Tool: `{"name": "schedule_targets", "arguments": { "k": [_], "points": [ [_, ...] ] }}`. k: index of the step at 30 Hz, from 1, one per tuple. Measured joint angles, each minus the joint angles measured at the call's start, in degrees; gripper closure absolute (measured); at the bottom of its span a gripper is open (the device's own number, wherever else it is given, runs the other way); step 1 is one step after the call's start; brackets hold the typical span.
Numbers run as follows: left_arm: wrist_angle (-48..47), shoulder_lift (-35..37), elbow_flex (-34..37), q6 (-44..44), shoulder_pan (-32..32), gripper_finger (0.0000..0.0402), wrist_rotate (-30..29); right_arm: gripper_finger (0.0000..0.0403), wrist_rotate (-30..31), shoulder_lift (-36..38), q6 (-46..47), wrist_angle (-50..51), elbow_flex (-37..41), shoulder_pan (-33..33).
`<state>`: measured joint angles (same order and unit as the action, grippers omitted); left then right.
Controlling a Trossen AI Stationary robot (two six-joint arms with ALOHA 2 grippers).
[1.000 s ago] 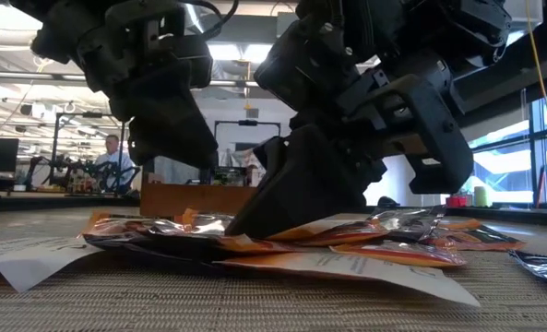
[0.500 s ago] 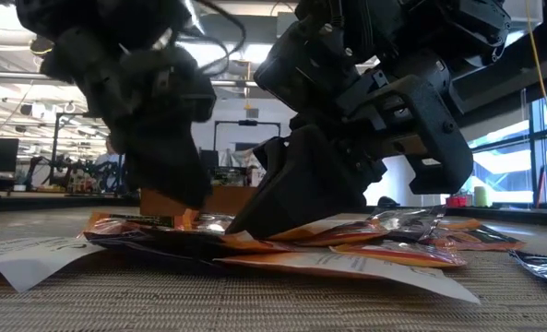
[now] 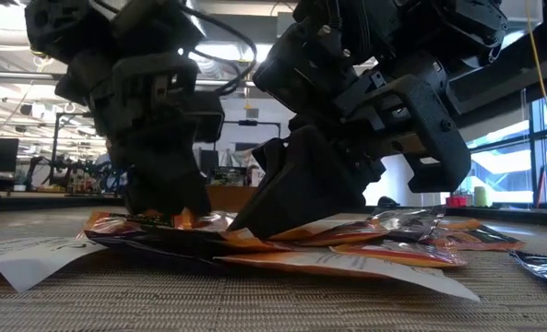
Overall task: Pick & Place Tea
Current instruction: Put the orange tea bag into the left section of the wooden organizer
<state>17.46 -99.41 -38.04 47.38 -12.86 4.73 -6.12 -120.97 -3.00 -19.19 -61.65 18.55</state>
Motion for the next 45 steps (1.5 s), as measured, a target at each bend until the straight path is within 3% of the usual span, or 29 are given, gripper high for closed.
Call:
{"name": "schedule_targets", "arguments": {
  "k": [16, 27, 39, 45],
  "points": [
    [1.0, -0.1, 0.0, -1.7, 0.7, 0.0393, 1.4, 0.0376, 0.2, 0.0, 1.3, 0.0, 0.0, -0.1],
    [2.5, 2.8, 0.0, -5.2, 2.6, 0.0399, 6.5, 0.0376, -0.2, 0.0, 1.2, -0.1, 0.0, -0.4],
    [-9.6, 16.6, 0.0, -12.2, 5.6, 0.0399, 7.1, 0.0376, -1.0, 2.6, -1.3, 0.4, 0.3, -0.4],
    [-19.9, 27.6, 0.0, -22.5, 8.4, 0.0399, 3.7, 0.0376, -0.9, 2.6, -0.3, 0.3, 0.3, -0.5]
  ]
}}
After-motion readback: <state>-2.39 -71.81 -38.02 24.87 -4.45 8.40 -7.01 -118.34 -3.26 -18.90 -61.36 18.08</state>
